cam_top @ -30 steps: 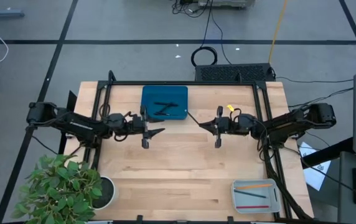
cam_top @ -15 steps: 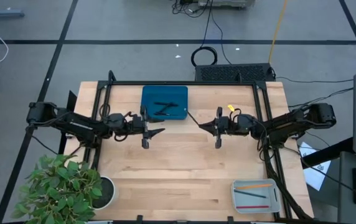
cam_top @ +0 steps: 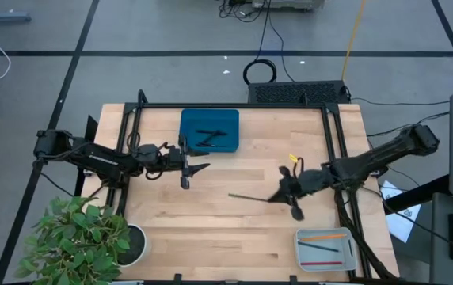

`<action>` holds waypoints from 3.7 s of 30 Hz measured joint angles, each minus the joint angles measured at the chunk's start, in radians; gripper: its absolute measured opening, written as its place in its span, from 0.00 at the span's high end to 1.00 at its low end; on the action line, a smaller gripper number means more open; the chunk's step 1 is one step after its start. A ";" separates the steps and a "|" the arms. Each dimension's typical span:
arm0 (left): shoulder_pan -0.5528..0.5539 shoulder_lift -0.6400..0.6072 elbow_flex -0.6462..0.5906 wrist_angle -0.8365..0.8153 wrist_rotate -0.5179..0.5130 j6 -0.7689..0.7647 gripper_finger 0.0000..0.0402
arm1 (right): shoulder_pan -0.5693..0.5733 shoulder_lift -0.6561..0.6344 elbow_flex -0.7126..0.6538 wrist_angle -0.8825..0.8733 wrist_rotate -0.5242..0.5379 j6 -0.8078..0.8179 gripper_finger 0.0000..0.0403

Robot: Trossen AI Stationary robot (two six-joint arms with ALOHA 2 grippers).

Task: Sort pens & pencils
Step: Put the green pencil into the gray bin, then return to Home Position

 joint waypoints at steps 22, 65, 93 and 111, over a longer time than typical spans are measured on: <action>0.000 0.000 0.000 -0.002 0.000 -0.002 0.56 | 0.580 -0.203 0.336 -0.841 -0.200 1.310 1.00; 0.000 0.000 -0.001 -0.022 0.000 -0.029 0.56 | 0.903 0.011 0.147 -0.607 -0.134 1.864 0.90; 0.000 0.000 -0.001 -0.021 0.000 -0.072 0.56 | 0.335 -0.017 0.115 -0.409 0.248 0.456 0.99; 0.045 -0.364 -0.001 -0.463 -0.010 -0.102 0.56 | -0.345 0.041 -0.325 0.913 0.053 -0.325 1.00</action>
